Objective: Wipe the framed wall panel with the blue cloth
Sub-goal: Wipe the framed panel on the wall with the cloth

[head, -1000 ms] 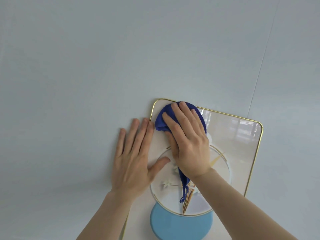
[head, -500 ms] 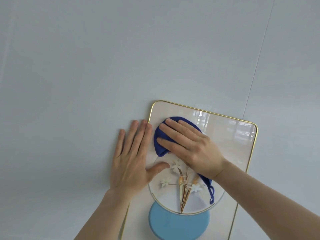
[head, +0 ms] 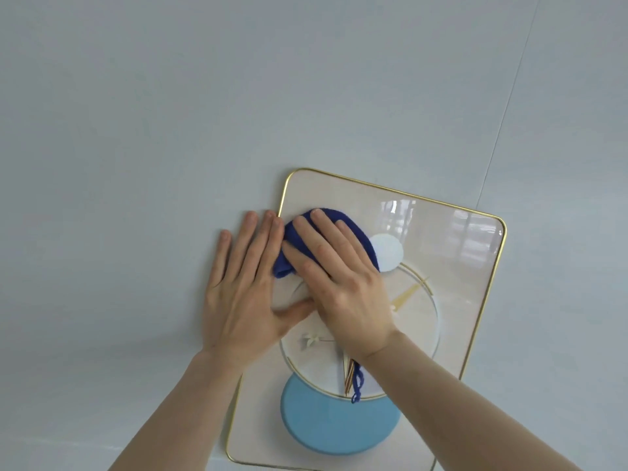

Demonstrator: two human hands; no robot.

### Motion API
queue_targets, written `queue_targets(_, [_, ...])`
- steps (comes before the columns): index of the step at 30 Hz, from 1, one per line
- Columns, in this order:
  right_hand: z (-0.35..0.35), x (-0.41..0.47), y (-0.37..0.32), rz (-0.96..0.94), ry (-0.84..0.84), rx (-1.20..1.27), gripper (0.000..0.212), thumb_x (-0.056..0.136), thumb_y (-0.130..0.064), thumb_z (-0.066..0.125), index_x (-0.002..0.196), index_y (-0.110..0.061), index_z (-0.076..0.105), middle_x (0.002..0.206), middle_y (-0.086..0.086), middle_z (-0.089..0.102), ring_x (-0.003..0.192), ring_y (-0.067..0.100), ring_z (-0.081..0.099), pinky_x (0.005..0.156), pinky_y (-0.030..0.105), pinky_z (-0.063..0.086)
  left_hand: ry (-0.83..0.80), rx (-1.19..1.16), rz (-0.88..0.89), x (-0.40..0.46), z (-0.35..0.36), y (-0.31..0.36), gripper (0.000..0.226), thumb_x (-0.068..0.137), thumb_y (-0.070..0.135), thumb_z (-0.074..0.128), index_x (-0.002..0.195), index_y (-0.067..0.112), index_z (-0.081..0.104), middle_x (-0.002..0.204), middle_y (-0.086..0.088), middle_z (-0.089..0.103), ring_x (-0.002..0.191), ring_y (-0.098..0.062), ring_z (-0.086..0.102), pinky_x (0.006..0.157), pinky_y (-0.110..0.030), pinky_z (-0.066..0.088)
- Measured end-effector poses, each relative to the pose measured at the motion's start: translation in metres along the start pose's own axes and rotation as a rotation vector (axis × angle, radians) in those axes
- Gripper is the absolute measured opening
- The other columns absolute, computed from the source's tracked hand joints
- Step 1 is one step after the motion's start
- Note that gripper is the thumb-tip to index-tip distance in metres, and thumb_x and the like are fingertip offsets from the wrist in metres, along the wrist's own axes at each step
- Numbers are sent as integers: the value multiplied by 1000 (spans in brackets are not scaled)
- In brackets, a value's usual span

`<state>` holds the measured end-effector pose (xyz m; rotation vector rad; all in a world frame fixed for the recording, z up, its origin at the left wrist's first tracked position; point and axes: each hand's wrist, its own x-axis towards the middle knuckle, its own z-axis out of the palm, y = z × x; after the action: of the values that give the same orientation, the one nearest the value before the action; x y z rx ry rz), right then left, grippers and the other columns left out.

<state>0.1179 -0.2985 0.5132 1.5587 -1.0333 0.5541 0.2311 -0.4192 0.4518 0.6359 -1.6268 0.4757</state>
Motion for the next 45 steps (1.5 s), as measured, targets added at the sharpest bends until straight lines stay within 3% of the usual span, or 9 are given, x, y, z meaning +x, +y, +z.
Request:
queue_targets(11, [-25, -4, 33, -179, -153, -21, 33, 104, -6, 63, 136, -12, 69, 154, 10, 58, 151, 33, 44, 120, 52, 43, -56, -26, 40, 0, -7, -6, 113, 87, 89, 35, 167, 14, 5, 174, -4, 12, 164, -24, 11, 133, -46, 5])
queue_targets(20, [-63, -18, 26, 21, -192, -131, 38, 89, -5, 80, 126, -12, 76, 143, 12, 68, 138, 35, 60, 109, 53, 55, -140, -200, -5, 6, -27, -3, 112, 85, 85, 43, 166, 16, 10, 175, 0, 12, 164, -19, 6, 133, -42, 3])
queue_targets(25, [-87, -30, 6, 309, -128, -91, 38, 81, 2, 84, 115, -11, 78, 122, 10, 75, 107, 36, 71, 78, 46, 64, -219, -333, -52, 2, -57, -6, 106, 85, 80, 51, 165, 19, 18, 175, -2, 18, 164, -19, 8, 133, -40, 2])
queue_targets(28, [-103, -46, -9, 597, -69, 76, 25, 92, -3, 76, 113, -16, 79, 111, 3, 76, 96, 27, 70, 78, 38, 60, -203, -389, -133, -16, -78, 0, 90, 87, 76, 54, 157, 23, 33, 167, -1, 35, 159, -22, 26, 132, -40, 11])
queue_targets(31, [-121, -56, -25, 1036, -174, 392, 22, 94, -14, 74, 102, -35, 70, 91, -16, 78, 83, 5, 71, 67, 14, 54, -289, -542, -189, -32, -99, 20, 71, 87, 72, 57, 146, 33, 47, 152, 15, 51, 144, -10, 42, 120, -38, 36])
queue_targets(35, [-137, -64, -39, 1471, -342, 655, 28, 89, -34, 80, 104, -24, 58, 96, 0, 76, 87, 21, 72, 66, 31, 55, -499, -866, -236, -37, -121, 55, 66, 85, 61, 66, 145, 53, 40, 142, 42, 47, 134, 11, 44, 103, -11, 38])
queue_targets(38, [-151, -64, -49, 1609, -349, 813, 38, 86, -38, 83, 104, -15, 59, 97, 12, 78, 78, 26, 72, 60, 31, 53, -695, -1011, -177, -38, -132, 76, 64, 91, 38, 74, 146, 53, 46, 142, 33, 57, 133, 5, 54, 111, -25, 46])
queue_targets(41, [-167, -68, -57, 1650, -364, 979, 45, 86, -40, 84, 106, -7, 61, 90, 14, 77, 69, 23, 72, 53, 28, 53, -751, -993, -212, -42, -145, 85, 42, 93, 28, 75, 129, 45, 64, 119, 25, 73, 112, -2, 69, 103, -32, 55])
queue_targets(45, [-184, -87, -64, 1498, -473, 1430, 48, 89, -31, 84, 124, -5, 65, 118, 18, 77, 104, 31, 75, 89, 42, 62, -742, -934, -285, -46, -156, 85, 14, 94, 26, 71, 106, 33, 74, 96, 17, 77, 91, -11, 72, 88, -38, 59])
